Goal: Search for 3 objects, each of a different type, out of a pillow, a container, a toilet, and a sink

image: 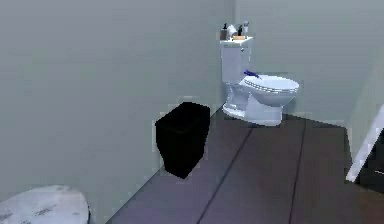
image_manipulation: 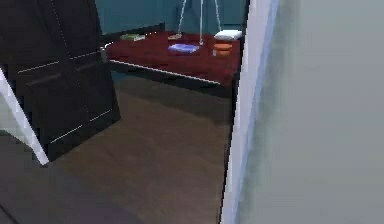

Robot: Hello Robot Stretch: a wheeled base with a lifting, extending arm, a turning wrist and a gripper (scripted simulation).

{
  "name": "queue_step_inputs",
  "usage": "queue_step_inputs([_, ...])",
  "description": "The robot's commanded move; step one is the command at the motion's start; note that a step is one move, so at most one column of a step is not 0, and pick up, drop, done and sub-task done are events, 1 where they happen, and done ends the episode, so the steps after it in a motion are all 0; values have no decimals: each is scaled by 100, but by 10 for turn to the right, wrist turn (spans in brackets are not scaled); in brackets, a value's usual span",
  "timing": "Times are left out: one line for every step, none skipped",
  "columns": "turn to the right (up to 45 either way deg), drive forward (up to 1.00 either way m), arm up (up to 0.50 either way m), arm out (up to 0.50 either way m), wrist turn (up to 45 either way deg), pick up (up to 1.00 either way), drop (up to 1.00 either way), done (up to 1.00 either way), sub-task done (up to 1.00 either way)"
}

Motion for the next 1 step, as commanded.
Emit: queue_step_inputs([-450,0,0,0,0,0,0,0,0])
